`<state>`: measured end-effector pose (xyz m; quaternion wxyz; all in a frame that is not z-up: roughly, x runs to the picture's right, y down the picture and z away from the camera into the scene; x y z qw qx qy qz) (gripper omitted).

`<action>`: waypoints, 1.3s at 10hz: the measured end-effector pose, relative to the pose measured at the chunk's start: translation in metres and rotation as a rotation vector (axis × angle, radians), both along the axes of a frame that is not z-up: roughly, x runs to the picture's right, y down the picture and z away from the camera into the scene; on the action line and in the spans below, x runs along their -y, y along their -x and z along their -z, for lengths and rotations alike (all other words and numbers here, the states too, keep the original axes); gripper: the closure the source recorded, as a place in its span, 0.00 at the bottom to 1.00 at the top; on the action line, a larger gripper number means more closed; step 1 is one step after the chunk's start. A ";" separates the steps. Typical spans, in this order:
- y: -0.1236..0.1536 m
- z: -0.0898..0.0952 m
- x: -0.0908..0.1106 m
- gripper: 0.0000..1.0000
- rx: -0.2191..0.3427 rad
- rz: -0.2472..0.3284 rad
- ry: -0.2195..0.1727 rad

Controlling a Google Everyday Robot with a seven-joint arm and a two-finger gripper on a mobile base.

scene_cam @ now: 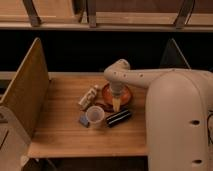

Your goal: Drag the ceramic bowl in a circle

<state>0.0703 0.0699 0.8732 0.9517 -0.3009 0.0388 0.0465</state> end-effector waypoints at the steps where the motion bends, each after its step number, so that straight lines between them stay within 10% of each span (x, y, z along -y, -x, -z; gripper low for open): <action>1: 0.000 -0.001 0.000 0.20 -0.001 -0.001 -0.001; 8: -0.019 -0.043 -0.017 0.20 0.029 -0.016 0.069; 13: -0.021 -0.061 -0.016 0.65 0.051 -0.003 0.102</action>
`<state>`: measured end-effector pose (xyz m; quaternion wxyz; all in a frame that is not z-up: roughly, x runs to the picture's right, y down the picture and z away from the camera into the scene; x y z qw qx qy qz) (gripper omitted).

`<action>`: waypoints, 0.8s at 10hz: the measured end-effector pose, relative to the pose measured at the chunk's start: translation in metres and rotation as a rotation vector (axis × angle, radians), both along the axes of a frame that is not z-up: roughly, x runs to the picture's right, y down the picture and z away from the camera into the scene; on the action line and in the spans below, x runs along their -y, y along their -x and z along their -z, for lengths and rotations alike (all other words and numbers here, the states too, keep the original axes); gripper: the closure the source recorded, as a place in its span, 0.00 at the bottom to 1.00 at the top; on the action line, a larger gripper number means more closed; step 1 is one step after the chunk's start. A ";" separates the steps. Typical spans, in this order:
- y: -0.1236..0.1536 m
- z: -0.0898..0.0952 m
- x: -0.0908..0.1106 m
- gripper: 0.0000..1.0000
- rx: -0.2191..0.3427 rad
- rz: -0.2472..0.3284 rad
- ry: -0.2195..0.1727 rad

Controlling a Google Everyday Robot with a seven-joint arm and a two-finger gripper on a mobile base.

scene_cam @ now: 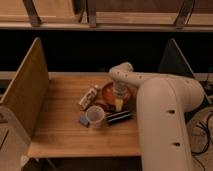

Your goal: Drag the ceramic bowl in a circle

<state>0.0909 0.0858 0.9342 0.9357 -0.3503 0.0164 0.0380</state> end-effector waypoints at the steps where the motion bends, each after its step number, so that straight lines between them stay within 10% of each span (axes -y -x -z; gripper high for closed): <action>1: 0.000 -0.001 0.002 0.74 0.001 -0.001 -0.003; 4: 0.003 -0.002 0.006 0.99 0.008 0.002 -0.009; 8: 0.030 0.010 0.020 1.00 0.063 0.010 -0.054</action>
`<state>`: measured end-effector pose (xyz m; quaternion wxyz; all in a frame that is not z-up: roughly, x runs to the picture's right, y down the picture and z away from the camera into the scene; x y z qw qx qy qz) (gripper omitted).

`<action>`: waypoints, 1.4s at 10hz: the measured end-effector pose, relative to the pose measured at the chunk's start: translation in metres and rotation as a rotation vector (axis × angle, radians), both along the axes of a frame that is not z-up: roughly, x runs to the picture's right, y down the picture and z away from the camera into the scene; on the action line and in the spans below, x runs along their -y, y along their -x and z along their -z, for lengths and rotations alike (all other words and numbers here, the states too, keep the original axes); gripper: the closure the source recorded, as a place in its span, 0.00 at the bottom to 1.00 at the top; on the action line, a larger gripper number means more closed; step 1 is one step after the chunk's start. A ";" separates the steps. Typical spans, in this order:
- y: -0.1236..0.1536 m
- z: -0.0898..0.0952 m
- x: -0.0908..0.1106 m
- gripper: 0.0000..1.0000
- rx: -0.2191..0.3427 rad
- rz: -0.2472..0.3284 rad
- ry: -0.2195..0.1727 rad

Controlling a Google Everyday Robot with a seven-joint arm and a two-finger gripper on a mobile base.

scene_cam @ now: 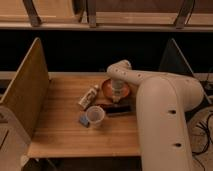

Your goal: Drag the ceramic bowl in a circle

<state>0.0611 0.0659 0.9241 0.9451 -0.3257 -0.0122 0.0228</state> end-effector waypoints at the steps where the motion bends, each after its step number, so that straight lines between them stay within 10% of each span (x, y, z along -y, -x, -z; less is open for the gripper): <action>1: 0.010 0.005 0.003 1.00 0.022 0.006 -0.015; 7: 0.053 0.041 -0.019 1.00 0.099 -0.045 -0.036; 14: -0.025 0.078 -0.053 1.00 -0.187 -0.052 0.068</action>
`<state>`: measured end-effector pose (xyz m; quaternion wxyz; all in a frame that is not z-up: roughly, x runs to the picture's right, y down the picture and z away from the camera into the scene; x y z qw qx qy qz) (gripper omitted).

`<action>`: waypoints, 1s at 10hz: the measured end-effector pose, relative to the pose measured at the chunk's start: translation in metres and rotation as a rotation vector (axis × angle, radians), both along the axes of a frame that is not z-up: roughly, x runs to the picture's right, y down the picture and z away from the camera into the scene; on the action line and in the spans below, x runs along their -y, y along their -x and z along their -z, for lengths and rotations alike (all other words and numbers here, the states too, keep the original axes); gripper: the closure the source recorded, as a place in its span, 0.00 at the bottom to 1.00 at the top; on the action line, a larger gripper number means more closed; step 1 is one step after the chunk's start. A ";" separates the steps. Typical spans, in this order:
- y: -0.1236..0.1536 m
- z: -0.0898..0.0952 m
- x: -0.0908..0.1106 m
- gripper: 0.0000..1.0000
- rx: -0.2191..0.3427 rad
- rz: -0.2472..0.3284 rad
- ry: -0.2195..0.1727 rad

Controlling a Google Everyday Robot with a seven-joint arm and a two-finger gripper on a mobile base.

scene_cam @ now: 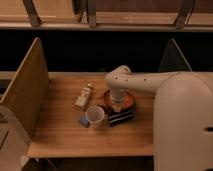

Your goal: Drag the ceramic bowl in a circle

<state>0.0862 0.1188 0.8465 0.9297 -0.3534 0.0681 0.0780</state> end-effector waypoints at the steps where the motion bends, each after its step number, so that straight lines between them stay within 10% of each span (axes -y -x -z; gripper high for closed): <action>1: -0.010 -0.005 0.004 1.00 -0.029 0.009 0.004; 5: -0.024 -0.050 0.030 1.00 -0.060 0.051 0.006; 10: 0.058 -0.054 0.043 1.00 0.093 0.098 -0.026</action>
